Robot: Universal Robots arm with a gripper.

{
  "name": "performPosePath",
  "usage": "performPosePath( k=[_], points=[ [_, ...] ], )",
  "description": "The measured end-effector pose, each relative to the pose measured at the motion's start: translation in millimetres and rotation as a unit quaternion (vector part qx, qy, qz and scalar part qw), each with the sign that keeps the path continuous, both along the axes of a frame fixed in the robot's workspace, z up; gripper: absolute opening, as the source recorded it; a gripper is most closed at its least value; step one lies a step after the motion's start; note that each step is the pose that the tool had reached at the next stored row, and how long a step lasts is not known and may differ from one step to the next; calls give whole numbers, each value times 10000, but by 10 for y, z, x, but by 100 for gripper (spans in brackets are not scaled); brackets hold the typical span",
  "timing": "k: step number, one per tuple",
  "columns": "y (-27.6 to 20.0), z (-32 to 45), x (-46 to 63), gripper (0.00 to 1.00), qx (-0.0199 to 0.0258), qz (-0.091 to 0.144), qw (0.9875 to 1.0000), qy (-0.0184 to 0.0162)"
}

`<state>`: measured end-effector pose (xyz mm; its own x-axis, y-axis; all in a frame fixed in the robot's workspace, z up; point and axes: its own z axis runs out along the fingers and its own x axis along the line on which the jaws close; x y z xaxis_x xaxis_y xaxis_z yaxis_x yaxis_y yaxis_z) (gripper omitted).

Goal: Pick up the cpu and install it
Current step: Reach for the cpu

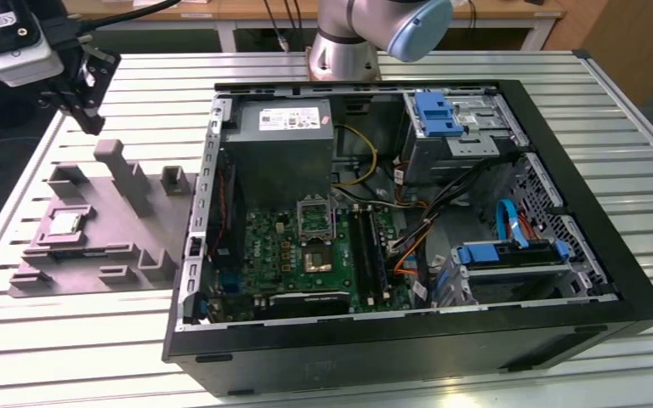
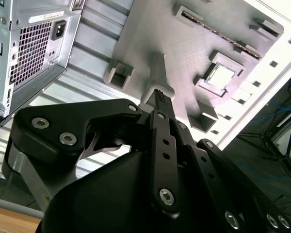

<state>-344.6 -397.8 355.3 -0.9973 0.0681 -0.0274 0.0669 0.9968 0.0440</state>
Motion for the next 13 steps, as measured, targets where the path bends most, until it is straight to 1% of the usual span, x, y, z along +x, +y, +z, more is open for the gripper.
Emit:
performPosePath(
  k=[13],
  points=[
    [0,0,-40,11,0,-1,10000,0]
  ],
)
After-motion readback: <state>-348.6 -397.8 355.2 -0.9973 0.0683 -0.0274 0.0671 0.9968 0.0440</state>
